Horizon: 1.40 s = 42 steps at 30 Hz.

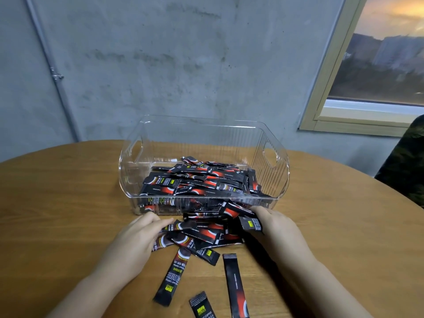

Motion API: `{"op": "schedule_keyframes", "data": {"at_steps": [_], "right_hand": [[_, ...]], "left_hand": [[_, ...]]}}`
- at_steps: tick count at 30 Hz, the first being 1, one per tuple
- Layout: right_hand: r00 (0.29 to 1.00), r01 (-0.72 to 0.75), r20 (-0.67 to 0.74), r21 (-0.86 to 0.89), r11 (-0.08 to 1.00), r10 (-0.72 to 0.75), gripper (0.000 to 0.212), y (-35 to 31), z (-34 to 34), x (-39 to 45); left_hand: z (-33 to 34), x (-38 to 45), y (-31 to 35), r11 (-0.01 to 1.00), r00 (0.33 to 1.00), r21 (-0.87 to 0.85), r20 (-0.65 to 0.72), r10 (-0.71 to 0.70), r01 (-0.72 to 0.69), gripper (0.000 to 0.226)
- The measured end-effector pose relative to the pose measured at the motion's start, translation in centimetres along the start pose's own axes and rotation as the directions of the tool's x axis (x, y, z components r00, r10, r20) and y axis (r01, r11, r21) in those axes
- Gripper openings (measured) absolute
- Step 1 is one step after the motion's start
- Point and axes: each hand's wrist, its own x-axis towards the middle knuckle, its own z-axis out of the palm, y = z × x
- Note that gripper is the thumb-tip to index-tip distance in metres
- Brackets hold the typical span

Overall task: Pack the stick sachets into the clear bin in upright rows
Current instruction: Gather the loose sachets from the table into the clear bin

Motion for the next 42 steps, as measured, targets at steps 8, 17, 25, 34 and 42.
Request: {"op": "schedule_keyframes", "data": {"at_steps": [8,17,25,34,42], "right_hand": [[0.978,0.029,-0.208,0.167,0.985,0.006,0.047,-1.8,-4.2,2.3],[0.989,0.024,-0.148,0.007,1.0,-0.022,0.042,-3.3,-4.4,11.8],[0.995,-0.06,0.086,0.03,0.998,0.058,0.061,-1.2,-0.2,7.7],[0.997,0.043,0.071,-0.008,0.999,-0.043,0.111,-0.9,0.1,1.7],[0.941,0.15,0.279,0.163,0.975,-0.192,0.115,-4.9,0.1,-5.9]], "left_hand": [[-4.3,3.5,2.5,0.988,0.976,0.145,-0.207,0.073,-0.044,0.056],[-3.7,11.0,2.9,0.955,0.981,0.258,0.085,-0.173,0.146,0.054],[-1.5,6.0,1.7,0.981,0.989,0.124,-0.034,-0.145,0.148,0.054],[-1.9,3.0,1.7,0.994,0.997,0.071,-0.011,-0.078,0.078,0.086],[-0.5,-1.1,2.9,0.98,0.976,-0.081,0.102,0.191,-0.183,0.058]]}}
